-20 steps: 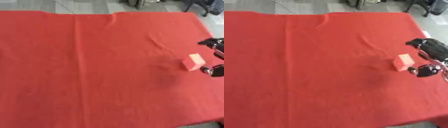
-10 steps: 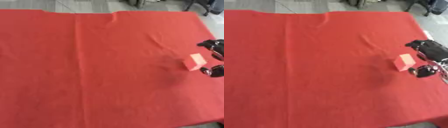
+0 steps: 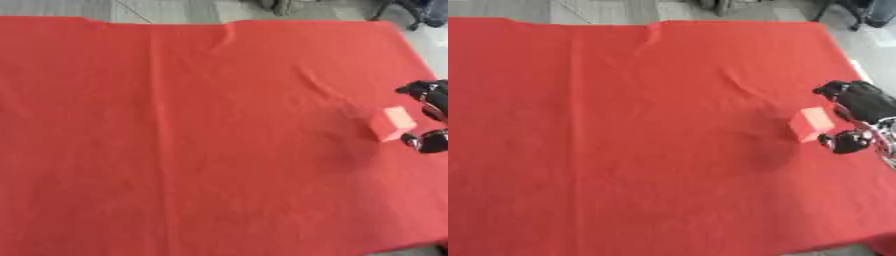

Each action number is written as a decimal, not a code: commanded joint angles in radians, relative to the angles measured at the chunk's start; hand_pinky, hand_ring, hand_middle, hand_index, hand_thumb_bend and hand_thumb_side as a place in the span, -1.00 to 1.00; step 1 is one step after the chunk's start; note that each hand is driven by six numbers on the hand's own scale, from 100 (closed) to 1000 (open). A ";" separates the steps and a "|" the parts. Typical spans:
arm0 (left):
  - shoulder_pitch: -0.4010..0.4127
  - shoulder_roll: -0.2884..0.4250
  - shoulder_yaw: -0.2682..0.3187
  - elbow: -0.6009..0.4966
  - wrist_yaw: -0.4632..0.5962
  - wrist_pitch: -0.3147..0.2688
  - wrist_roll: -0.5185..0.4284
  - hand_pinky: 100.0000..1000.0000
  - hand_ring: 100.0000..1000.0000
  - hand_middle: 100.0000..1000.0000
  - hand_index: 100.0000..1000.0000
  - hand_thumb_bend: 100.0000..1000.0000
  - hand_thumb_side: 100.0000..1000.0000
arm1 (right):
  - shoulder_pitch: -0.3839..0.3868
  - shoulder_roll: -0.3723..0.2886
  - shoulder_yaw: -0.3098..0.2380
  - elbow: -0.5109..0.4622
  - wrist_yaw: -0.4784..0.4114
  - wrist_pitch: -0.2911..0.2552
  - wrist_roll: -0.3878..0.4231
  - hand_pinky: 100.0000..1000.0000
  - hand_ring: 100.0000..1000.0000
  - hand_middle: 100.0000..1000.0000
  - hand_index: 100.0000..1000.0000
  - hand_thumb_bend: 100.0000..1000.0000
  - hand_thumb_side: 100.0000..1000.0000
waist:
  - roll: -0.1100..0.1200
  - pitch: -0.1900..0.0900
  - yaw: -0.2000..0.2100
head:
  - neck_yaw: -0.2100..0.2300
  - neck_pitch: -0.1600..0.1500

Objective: Pick up the objects with one hand, pass them to the other hand, and then place them into the box on the other side of the table.

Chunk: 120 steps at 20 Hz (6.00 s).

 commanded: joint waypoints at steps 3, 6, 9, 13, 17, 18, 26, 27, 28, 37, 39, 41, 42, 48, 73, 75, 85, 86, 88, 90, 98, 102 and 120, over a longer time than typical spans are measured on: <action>-0.011 0.014 0.007 -0.021 0.003 -0.001 -0.001 0.24 0.22 0.46 0.52 -1.00 0.67 | -0.010 -0.020 -0.006 0.011 0.011 0.000 -0.007 1.00 0.70 0.75 0.86 -0.39 -1.00 | 0.002 -0.013 0.004 | -0.006 -0.018; -0.011 0.014 0.007 -0.022 0.002 -0.001 -0.001 0.24 0.22 0.46 0.52 -1.00 0.67 | -0.013 -0.017 -0.005 0.021 0.015 0.001 -0.004 1.00 0.70 0.75 0.86 -0.40 -1.00 | 0.002 -0.010 0.008 | -0.009 -0.020; -0.011 0.014 0.008 -0.024 0.003 -0.001 0.001 0.24 0.22 0.45 0.52 -1.00 0.67 | -0.015 -0.014 -0.007 0.036 0.021 0.004 -0.002 1.00 0.70 0.76 0.86 -0.41 -1.00 | 0.001 -0.007 0.010 | -0.013 -0.021; -0.010 0.014 0.008 -0.024 0.003 0.000 0.002 0.24 0.22 0.44 0.52 -1.00 0.67 | -0.017 -0.009 -0.011 0.054 0.031 0.006 -0.003 1.00 0.70 0.76 0.86 -0.43 -1.00 | 0.001 -0.003 0.011 | -0.014 -0.025; -0.010 0.014 0.007 -0.023 0.002 0.002 0.002 0.25 0.23 0.44 0.52 -1.00 0.67 | -0.019 -0.005 -0.014 0.067 0.041 0.009 -0.005 1.00 0.70 0.76 0.84 -0.45 -1.00 | 0.002 0.001 0.012 | -0.018 -0.026; -0.009 0.014 0.007 -0.024 0.002 0.002 0.003 0.25 0.23 0.44 0.52 -1.00 0.67 | -0.020 -0.004 -0.014 0.069 0.042 0.010 -0.006 1.00 0.70 0.76 0.84 -0.46 -1.00 | 0.001 0.002 0.013 | -0.018 -0.027; -0.010 0.012 0.007 -0.024 0.003 0.003 0.005 0.25 0.20 0.44 0.51 -1.00 0.67 | -0.028 0.002 -0.008 0.072 0.038 0.008 -0.019 1.00 0.69 0.73 0.82 -0.49 -1.00 | 0.001 0.009 0.019 | -0.028 -0.030; -0.010 0.012 0.007 -0.023 0.003 0.004 0.005 0.25 0.20 0.44 0.51 -1.00 0.67 | -0.029 0.003 -0.007 0.072 0.037 0.007 -0.022 1.00 0.69 0.73 0.82 -0.49 -1.00 | 0.001 0.009 0.020 | -0.029 -0.030; -0.010 0.012 0.007 -0.023 0.003 0.004 0.005 0.25 0.19 0.44 0.51 -1.00 0.67 | -0.029 0.003 -0.006 0.072 0.036 0.007 -0.024 1.00 0.69 0.73 0.82 -0.49 -1.00 | 0.001 0.010 0.020 | -0.029 -0.030; -0.011 0.012 0.006 -0.025 0.003 0.004 0.005 0.25 0.19 0.45 0.51 -1.00 0.68 | -0.032 0.011 -0.006 0.091 0.047 0.011 -0.012 1.00 0.68 0.70 0.77 -0.52 -1.00 | -0.001 0.018 0.024 | -0.034 -0.033; -0.010 0.012 0.006 -0.025 0.003 0.004 0.005 0.25 0.19 0.45 0.51 -1.00 0.68 | -0.032 0.011 -0.007 0.093 0.051 0.012 -0.011 1.00 0.67 0.70 0.78 -0.53 -1.00 | -0.001 0.019 0.024 | -0.034 -0.033; -0.009 0.012 0.007 -0.025 0.003 0.004 0.005 0.25 0.19 0.45 0.52 -1.00 0.68 | -0.024 0.016 -0.010 0.091 0.056 0.012 -0.011 1.00 0.67 0.70 0.78 -0.53 -1.00 | 0.000 0.020 0.024 | -0.034 -0.034; -0.009 0.012 0.007 -0.025 0.003 0.004 0.006 0.25 0.19 0.45 0.51 -1.00 0.68 | -0.019 0.019 -0.012 0.090 0.058 0.012 -0.010 1.00 0.67 0.70 0.77 -0.53 -1.00 | 0.000 0.021 0.024 | -0.034 -0.034; -0.009 0.009 0.006 -0.024 0.004 0.003 0.006 0.26 0.18 0.45 0.51 -1.00 0.68 | -0.009 0.028 -0.019 0.084 0.062 0.016 -0.024 1.00 0.65 0.63 0.72 -0.55 -1.00 | 0.000 0.023 0.026 | -0.038 -0.035; 0.005 0.018 0.003 -0.020 0.003 0.002 0.002 0.26 0.18 0.45 0.51 -1.00 0.66 | 0.047 0.038 -0.032 -0.034 -0.074 0.085 -0.201 0.89 0.38 -0.04 0.16 -0.76 -1.00 | -0.007 -0.016 0.014 | -0.012 -0.014; 0.004 0.021 0.002 -0.020 0.002 0.002 0.000 0.26 0.18 0.45 0.51 -1.00 0.66 | 0.057 0.042 -0.026 -0.069 -0.116 0.101 -0.209 0.88 0.38 -0.07 0.15 -0.76 -1.00 | -0.006 -0.024 0.010 | -0.007 -0.010; -0.019 0.032 -0.012 -0.023 0.000 0.001 -0.018 0.26 0.18 0.45 0.51 -1.00 0.62 | 0.076 0.067 0.047 -0.239 -0.285 0.183 -0.232 0.81 0.38 -0.19 0.08 -0.74 -1.00 | -0.003 -0.047 -0.001 | 0.018 -0.003; -0.025 0.033 -0.015 -0.024 -0.001 0.001 -0.021 0.26 0.18 0.45 0.51 -1.00 0.62 | 0.072 0.071 0.058 -0.245 -0.293 0.179 -0.235 0.81 0.38 -0.20 0.07 -0.74 -1.00 | -0.004 -0.048 0.000 | 0.016 -0.004; -0.036 0.033 -0.021 -0.026 -0.001 0.000 -0.028 0.26 0.18 0.45 0.51 -1.00 0.62 | 0.058 0.078 0.082 -0.249 -0.314 0.169 -0.239 0.79 0.38 -0.22 0.07 -0.74 -1.00 | -0.004 -0.051 0.004 | 0.015 -0.005; -0.045 0.033 -0.025 -0.028 -0.001 0.001 -0.033 0.26 0.18 0.45 0.51 -1.00 0.61 | 0.039 0.086 0.104 -0.250 -0.342 0.167 -0.246 0.77 0.39 -0.23 0.06 -0.74 -1.00 | -0.005 -0.053 0.007 | 0.015 -0.005; -0.074 0.038 -0.038 -0.040 -0.001 -0.001 -0.050 0.26 0.18 0.45 0.51 -1.00 0.58 | -0.046 0.114 0.187 -0.250 -0.438 0.153 -0.288 0.70 0.42 -0.24 0.04 -0.80 -1.00 | -0.009 -0.066 0.022 | 0.042 0.003; -0.096 0.044 -0.049 -0.049 -0.004 -0.001 -0.065 0.26 0.19 0.45 0.50 -1.00 0.54 | -0.112 0.138 0.229 -0.250 -0.492 0.164 -0.300 0.64 0.43 -0.28 0.03 -0.95 -1.00 | -0.007 -0.080 0.027 | 0.068 0.015; -0.251 0.124 -0.133 -0.061 -0.074 -0.090 -0.201 0.30 0.23 0.47 0.52 -1.00 0.33 | -0.354 0.306 0.388 -0.250 -0.720 0.187 -0.452 0.49 0.48 -0.38 -0.03 -1.00 -1.00 | 0.000 -0.120 0.020 | 0.097 0.054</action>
